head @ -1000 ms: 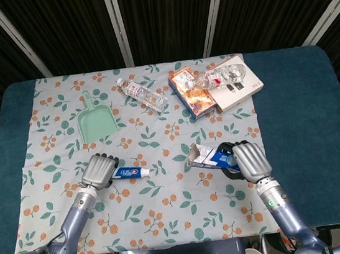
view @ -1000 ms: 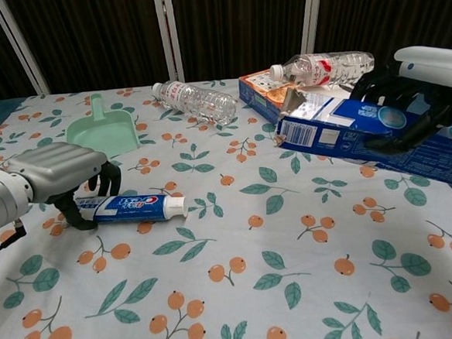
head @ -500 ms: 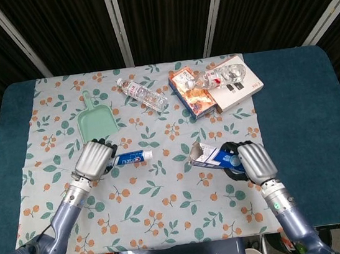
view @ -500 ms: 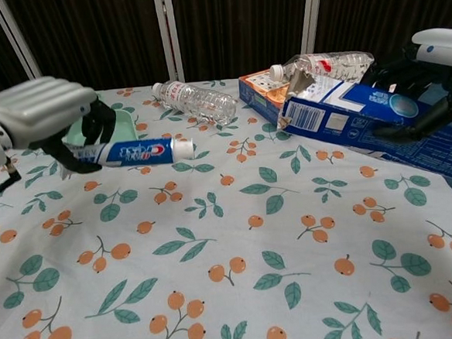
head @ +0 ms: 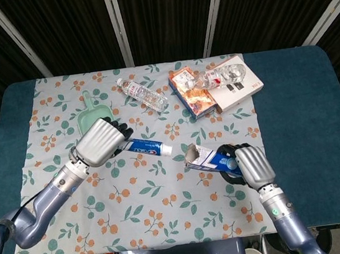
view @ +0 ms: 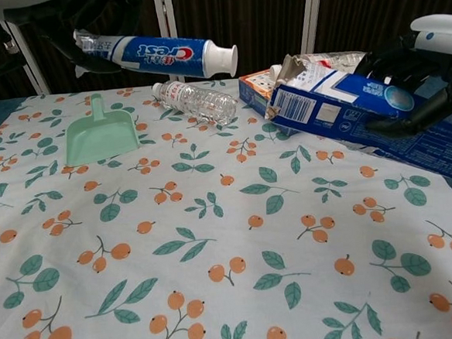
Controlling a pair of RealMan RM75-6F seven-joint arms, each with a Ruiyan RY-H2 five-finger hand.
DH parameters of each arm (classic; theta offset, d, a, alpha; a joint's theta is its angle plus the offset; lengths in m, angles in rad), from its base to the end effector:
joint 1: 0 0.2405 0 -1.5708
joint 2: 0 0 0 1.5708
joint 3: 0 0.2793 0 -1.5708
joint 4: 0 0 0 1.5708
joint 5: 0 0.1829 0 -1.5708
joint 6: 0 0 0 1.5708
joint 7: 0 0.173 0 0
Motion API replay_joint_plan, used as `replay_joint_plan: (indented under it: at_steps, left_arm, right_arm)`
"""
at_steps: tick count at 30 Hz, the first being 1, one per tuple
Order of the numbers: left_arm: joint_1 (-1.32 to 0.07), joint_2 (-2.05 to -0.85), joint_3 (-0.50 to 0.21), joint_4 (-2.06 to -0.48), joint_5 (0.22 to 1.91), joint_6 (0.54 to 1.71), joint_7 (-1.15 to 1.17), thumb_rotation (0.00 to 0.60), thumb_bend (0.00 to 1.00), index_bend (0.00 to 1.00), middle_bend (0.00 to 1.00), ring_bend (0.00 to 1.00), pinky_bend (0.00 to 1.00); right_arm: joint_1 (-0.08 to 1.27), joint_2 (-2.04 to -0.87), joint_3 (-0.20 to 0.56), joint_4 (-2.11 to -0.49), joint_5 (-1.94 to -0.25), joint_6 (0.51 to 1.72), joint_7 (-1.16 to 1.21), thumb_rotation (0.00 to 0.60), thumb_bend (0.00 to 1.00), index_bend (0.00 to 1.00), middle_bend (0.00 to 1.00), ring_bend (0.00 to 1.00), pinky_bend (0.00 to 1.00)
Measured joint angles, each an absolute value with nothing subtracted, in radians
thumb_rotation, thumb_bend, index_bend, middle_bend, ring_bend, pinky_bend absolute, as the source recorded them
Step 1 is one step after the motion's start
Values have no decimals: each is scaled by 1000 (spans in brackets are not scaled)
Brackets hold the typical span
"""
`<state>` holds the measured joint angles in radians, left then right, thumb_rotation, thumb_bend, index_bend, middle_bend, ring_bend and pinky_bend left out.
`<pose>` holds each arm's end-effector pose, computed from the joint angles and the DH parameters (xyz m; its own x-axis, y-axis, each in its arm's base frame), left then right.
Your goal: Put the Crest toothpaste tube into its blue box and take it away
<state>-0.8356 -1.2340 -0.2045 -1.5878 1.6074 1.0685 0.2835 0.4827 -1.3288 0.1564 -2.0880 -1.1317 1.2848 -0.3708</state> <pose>-0.0712 0.3805 0.1126 0.5832 -0.2417 0.7756 0.4607 -0.6879 -0.5608 -0.1530 -0.2893 0.0908 0.0956 -0.2316 0.9681 -0.9789 -0.1983 0.0492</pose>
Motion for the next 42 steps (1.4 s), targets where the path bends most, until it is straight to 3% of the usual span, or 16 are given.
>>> replay_joint_plan:
  at_steps: [23, 42]
  left_arm:
    - [-942, -1248, -257, -1690, 1506, 970, 504, 600, 456, 731, 767, 707, 713]
    - [-1030, -1284, -254, -1680, 1545, 929, 628, 600, 455, 703, 730, 682, 707]
  right_arm:
    - [457, -1295, 146, -2141, -1157, 1295, -358, 600, 339, 436, 515, 471, 378]
    - [439, -1255, 156, -2152, -1178, 1288, -282, 600, 340, 436, 515, 471, 378]
